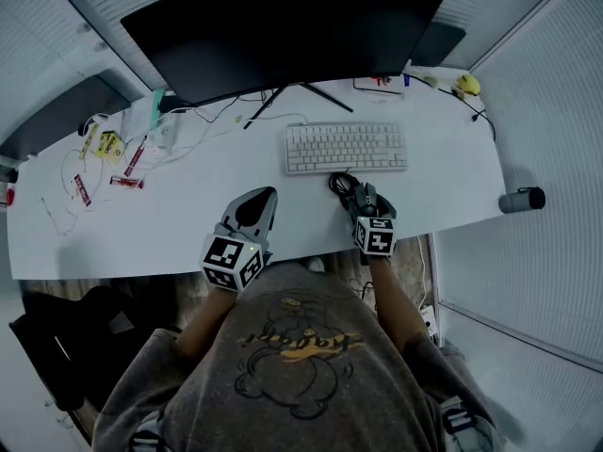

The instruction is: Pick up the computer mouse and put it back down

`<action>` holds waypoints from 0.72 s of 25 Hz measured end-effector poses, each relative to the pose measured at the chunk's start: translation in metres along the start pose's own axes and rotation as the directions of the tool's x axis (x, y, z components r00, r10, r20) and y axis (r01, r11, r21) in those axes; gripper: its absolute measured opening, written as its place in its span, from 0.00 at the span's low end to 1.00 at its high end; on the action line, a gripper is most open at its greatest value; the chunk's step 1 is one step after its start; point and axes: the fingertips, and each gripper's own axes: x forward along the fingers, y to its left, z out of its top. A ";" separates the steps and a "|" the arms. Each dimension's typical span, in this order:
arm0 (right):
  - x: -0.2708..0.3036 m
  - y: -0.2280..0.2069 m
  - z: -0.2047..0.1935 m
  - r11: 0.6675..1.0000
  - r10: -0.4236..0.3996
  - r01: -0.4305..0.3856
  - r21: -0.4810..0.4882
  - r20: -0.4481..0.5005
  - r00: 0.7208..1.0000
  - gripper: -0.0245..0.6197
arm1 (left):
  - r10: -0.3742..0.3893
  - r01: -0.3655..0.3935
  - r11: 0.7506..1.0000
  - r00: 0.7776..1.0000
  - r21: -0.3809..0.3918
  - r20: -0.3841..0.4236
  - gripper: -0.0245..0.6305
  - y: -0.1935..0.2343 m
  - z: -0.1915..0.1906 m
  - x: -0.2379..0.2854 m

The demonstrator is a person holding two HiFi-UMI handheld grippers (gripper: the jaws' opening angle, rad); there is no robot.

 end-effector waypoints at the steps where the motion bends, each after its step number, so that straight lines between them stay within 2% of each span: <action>1: 0.002 0.000 -0.001 1.000 -0.001 0.001 0.003 -0.005 1.000 0.52 | 0.001 -0.001 1.000 1.000 -0.001 -0.001 0.07 0.000 0.000 0.001; 18: 0.010 -0.005 -0.001 1.000 -0.013 0.012 -0.018 -0.025 1.000 0.55 | -0.017 0.016 1.000 1.000 -0.019 -0.023 0.07 -0.004 -0.004 0.011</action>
